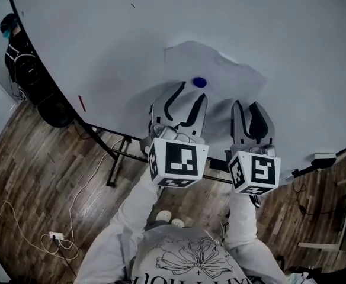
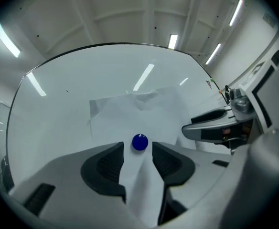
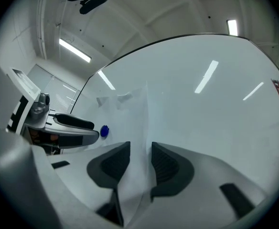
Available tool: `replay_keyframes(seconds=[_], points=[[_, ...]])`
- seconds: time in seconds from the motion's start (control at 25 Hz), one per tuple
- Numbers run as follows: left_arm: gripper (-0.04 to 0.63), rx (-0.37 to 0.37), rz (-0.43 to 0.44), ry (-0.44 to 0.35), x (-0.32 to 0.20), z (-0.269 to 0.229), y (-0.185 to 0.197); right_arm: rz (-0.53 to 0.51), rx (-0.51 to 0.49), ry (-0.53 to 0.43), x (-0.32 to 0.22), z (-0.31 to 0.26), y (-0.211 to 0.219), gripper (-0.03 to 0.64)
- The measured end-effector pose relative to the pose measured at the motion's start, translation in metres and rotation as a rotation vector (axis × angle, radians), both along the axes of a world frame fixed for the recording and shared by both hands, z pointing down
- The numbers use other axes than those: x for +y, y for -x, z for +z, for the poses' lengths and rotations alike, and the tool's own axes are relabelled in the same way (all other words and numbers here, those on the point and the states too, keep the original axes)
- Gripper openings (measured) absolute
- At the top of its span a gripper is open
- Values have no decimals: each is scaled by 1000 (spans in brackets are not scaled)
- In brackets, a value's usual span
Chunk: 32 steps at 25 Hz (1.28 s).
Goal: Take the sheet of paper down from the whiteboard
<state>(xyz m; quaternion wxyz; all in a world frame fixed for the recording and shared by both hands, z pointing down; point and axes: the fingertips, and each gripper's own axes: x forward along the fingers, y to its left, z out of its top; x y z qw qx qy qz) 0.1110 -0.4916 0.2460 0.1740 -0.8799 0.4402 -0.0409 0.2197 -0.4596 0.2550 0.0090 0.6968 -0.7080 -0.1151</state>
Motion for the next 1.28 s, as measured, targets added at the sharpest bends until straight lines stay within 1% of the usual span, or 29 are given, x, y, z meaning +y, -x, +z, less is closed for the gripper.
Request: replay_keyframes(seconds=[0.2,0.36,0.56,0.64,0.72,0.88,0.92,1.0,1.28], points=[[169,7,5,-7,-7,-1,-8,-25,27,9,-8,0,11,130],[169,24,-19,-11,-14,-2,-12,-15,25,11,-8,2,8,115],[167,30,-11,-6,-16,-4,-16,-3,27,11,-9,0,6,91],[154,28,-18,-7,-17,-5,-17,-2,21,11,-8,0,4,83],[121,28,-26,-9,-18,-4,-16,1,14,10,-8,1,3,75],[121,31,-19,-5,-18,-5,-16,28,14,6,-8,0,-2,42],[121,31,-18,-6,-18,-5,-16,34,11,4,-8,1,-3,23],[118,38,-11,-3,-18,-5,-16,39,-1,1,-8,1,-2,8],[117,65,23,28,-19,-5,-14,24,-57,-1,-9,2,-3,3]])
